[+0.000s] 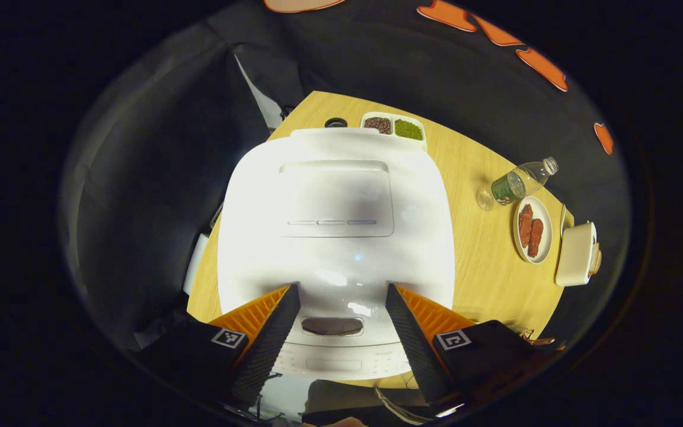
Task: Close the left gripper, press the button to open the rice cooker; take a wooden spoon from the chopstick holder with the right hand, scoop a spoonful of rice and pour it into the rice cooker, then put the wooden spoon back into the chopstick holder.
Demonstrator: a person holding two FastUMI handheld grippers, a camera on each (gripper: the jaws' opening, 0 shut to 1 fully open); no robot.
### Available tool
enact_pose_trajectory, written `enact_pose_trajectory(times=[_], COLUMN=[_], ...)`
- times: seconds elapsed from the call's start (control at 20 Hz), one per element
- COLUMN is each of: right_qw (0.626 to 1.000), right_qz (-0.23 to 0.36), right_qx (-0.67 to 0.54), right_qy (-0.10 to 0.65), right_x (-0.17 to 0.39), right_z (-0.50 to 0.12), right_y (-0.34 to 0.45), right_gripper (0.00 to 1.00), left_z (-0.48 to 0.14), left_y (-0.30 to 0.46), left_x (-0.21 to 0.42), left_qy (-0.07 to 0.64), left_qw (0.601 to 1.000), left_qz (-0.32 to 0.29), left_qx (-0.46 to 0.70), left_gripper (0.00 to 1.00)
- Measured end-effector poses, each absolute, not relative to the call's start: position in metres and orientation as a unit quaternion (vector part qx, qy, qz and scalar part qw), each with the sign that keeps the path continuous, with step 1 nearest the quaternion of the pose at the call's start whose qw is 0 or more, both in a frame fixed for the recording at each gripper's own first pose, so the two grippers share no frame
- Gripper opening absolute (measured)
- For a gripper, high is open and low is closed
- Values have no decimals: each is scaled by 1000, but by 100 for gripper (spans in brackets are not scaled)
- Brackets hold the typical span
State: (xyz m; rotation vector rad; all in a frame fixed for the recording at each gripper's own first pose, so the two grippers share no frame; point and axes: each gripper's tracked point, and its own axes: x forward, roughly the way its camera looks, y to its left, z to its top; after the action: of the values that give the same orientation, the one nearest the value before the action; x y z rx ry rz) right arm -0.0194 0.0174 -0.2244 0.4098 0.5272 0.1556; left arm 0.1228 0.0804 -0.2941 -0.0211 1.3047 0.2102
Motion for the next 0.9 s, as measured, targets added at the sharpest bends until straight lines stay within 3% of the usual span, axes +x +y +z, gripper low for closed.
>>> enact_pose_trajectory(times=[0.25,0.45,0.65,0.9], right_qw=[960,972,983,987], right_qz=[85,86,92,110], right_qx=[154,138,114,98], right_qy=[218,172,113,69], right_x=[-3,12,23,26], right_z=[-202,-169,-124,-83], right_y=[41,58,73,86], right_gripper=[83,83,83,83], left_z=[-267,-176,-95,-39], left_y=[64,35,8,-11], left_x=[133,127,92,51], left_qy=[448,280,144,58], left_qw=[892,960,989,997], left_qz=[49,20,-11,-35], left_qx=[30,12,43,48], left_gripper=[100,100,100,100])
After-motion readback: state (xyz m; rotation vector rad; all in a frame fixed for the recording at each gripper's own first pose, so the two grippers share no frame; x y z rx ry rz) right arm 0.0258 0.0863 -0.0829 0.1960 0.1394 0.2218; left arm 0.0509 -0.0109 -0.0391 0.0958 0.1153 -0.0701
